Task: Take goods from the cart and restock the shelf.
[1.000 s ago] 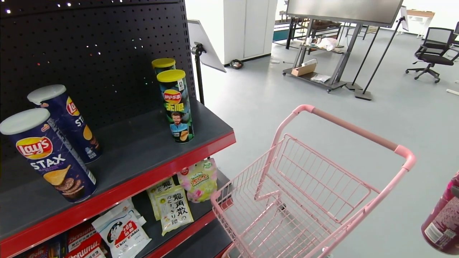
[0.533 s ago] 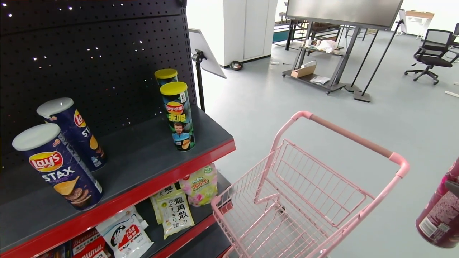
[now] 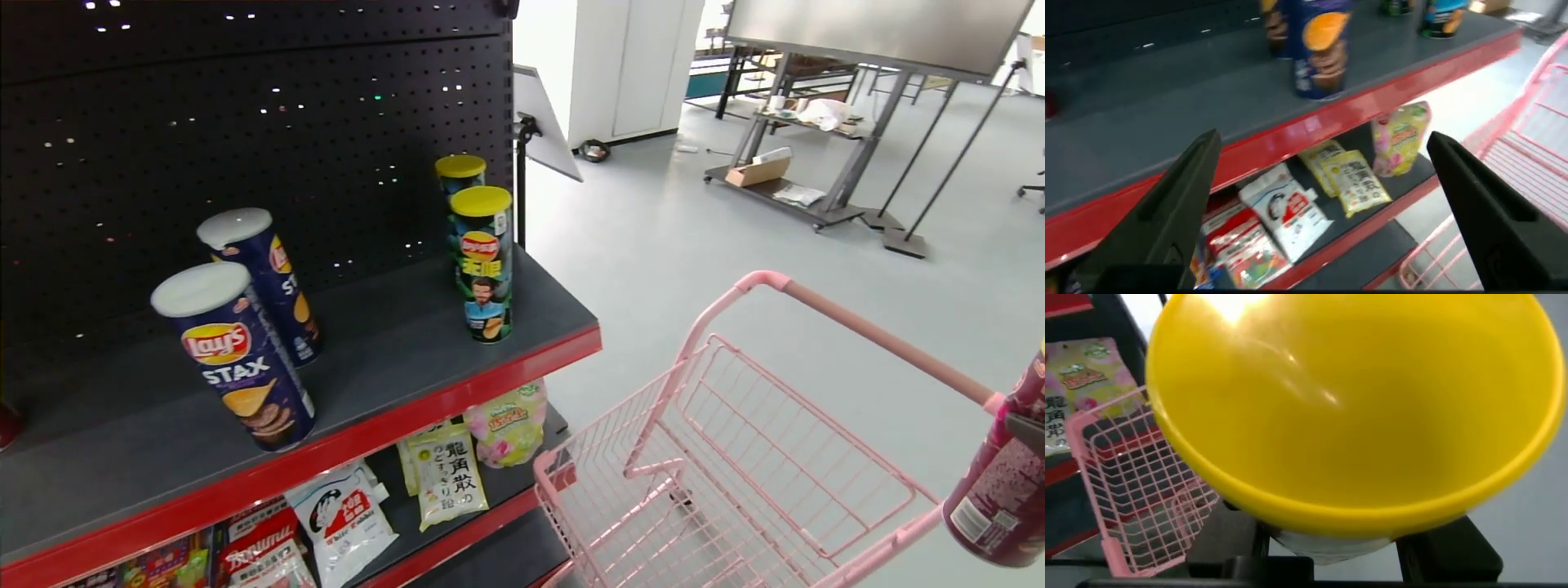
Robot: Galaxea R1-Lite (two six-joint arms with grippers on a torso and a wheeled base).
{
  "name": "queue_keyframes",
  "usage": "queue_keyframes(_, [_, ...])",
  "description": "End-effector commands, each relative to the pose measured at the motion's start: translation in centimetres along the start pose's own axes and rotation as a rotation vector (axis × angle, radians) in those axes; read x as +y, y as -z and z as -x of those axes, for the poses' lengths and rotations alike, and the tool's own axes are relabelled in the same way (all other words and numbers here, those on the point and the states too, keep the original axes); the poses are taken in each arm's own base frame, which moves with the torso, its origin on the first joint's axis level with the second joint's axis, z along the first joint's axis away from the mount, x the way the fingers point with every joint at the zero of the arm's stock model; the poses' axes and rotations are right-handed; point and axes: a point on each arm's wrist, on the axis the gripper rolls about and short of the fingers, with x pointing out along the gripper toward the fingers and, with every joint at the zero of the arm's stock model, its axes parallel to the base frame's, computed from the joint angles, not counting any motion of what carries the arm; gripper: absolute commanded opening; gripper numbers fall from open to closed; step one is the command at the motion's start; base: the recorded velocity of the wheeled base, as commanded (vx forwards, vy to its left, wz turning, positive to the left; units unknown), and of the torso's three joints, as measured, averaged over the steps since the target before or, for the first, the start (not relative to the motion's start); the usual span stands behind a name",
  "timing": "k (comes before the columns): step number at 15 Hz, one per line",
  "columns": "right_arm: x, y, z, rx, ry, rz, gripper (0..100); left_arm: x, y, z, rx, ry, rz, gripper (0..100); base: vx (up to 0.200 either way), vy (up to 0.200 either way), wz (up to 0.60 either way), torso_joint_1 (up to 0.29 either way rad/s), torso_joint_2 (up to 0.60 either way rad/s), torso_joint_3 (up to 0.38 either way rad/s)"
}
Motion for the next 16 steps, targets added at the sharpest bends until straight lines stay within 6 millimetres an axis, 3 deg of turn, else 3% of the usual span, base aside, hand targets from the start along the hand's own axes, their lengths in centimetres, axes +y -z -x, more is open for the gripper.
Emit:
queue_keyframes(1, [0.0, 0.0, -0.1, 0.005, -0.001, 0.001, 0, 0.0, 0.0, 0.0, 0.001, 0.000, 0.001, 100, 0.000, 0.000, 0.60, 0.007, 0.00, -0.002])
queue_keyframes(10, [0.0, 1.0, 0.8, -0.013, 0.002, 0.002, 0, 0.0, 0.0, 0.0, 0.001, 0.000, -0.001, 100, 0.000, 0.000, 0.60, 0.002, 0.00, 0.002])
queue_keyframes(16, [-0.3, 4.6, 4.4, -0.148, -0.011, -0.034, 0, 0.0, 0.0, 0.0, 0.001, 0.000, 0.001, 100, 0.000, 0.000, 0.00, 0.000, 0.00, 0.000])
